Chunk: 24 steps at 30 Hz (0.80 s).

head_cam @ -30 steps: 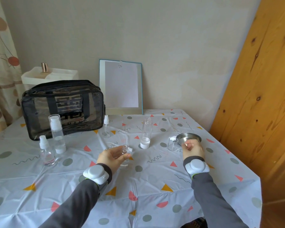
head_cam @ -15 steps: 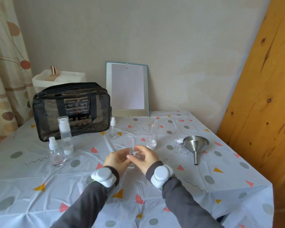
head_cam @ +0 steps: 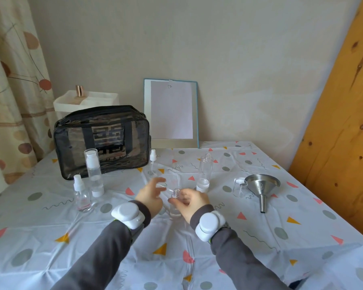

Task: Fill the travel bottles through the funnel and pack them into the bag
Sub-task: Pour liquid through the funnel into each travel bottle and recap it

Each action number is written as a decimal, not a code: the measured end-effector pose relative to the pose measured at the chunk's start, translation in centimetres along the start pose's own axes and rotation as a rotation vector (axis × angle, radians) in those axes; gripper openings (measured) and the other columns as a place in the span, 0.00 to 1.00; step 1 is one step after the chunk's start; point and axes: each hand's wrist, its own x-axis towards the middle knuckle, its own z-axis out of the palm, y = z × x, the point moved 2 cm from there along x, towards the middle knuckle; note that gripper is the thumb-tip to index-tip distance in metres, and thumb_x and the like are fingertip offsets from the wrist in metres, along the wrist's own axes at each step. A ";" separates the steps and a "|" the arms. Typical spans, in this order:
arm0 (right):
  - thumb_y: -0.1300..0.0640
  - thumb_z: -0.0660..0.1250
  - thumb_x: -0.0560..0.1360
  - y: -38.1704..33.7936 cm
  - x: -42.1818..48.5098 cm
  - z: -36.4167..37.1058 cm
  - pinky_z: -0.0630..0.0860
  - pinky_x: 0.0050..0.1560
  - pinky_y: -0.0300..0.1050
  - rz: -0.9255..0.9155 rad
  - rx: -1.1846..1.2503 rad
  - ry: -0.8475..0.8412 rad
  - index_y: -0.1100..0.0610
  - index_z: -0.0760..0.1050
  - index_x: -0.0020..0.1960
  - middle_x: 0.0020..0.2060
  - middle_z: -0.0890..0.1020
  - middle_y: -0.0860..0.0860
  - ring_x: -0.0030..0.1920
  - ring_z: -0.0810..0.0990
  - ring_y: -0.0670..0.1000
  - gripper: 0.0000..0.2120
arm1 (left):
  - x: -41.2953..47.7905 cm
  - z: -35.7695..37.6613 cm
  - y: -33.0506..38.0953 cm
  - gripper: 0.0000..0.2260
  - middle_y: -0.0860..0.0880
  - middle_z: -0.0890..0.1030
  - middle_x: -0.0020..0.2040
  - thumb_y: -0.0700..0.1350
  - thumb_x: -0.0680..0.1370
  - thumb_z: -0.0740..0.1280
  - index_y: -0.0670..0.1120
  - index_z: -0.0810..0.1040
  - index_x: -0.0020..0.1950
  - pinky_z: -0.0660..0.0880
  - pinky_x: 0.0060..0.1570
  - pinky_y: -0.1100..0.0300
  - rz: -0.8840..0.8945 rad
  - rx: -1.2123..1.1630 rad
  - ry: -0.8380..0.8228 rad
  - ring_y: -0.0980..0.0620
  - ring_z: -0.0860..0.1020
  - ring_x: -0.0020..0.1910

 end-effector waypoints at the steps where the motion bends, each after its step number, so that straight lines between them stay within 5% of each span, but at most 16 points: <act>1: 0.47 0.73 0.68 0.1 0.1 0.1 0.74 0.47 0.32 0.002 0.011 -0.005 0.54 0.78 0.52 0.42 0.81 0.45 0.42 0.80 0.42 0.16 | 0.5 -0.7 0.1 0.27 0.47 0.77 0.59 0.27 0.71 0.52 0.50 0.69 0.64 0.69 0.57 0.62 0.012 0.043 0.088 0.52 0.74 0.59; 4: 0.48 0.73 0.68 0.2 0.0 0.1 0.75 0.49 0.34 0.000 0.032 -0.015 0.55 0.78 0.53 0.45 0.82 0.48 0.43 0.80 0.43 0.17 | 2.1 -1.6 0.8 0.20 0.47 0.74 0.64 0.32 0.75 0.58 0.47 0.72 0.64 0.64 0.65 0.59 0.163 0.291 0.160 0.49 0.71 0.64; 10: 0.47 0.74 0.66 0.1 0.4 -0.2 0.77 0.52 0.38 0.001 0.027 -0.081 0.55 0.79 0.52 0.46 0.83 0.48 0.46 0.82 0.44 0.19 | 6.9 -0.4 0.6 0.16 0.45 0.67 0.68 0.49 0.79 0.61 0.52 0.71 0.67 0.59 0.67 0.58 0.182 0.818 -0.250 0.47 0.63 0.69; 15: 0.45 0.75 0.64 0.5 0.4 -0.1 0.76 0.47 0.32 -0.021 0.069 -0.046 0.53 0.80 0.49 0.38 0.81 0.41 0.41 0.81 0.39 0.18 | 8.5 2.2 -0.2 0.19 0.44 0.66 0.67 0.48 0.79 0.61 0.57 0.67 0.70 0.62 0.67 0.53 0.228 0.956 -0.431 0.44 0.63 0.68; 19: 0.49 0.75 0.65 0.4 0.6 0.1 0.78 0.49 0.36 -0.035 0.097 -0.043 0.54 0.80 0.50 0.43 0.84 0.48 0.42 0.82 0.41 0.16 | 8.8 3.2 -0.2 0.18 0.48 0.73 0.62 0.50 0.75 0.64 0.54 0.72 0.65 0.62 0.66 0.53 0.281 1.034 -0.520 0.45 0.63 0.66; 24: 0.51 0.75 0.65 0.4 0.4 -0.1 0.78 0.50 0.37 -0.044 0.108 -0.032 0.54 0.81 0.49 0.42 0.84 0.48 0.42 0.82 0.42 0.14 | 8.7 3.5 -0.1 0.11 0.44 0.77 0.53 0.46 0.78 0.62 0.45 0.78 0.57 0.65 0.59 0.59 0.252 0.901 -0.436 0.44 0.69 0.62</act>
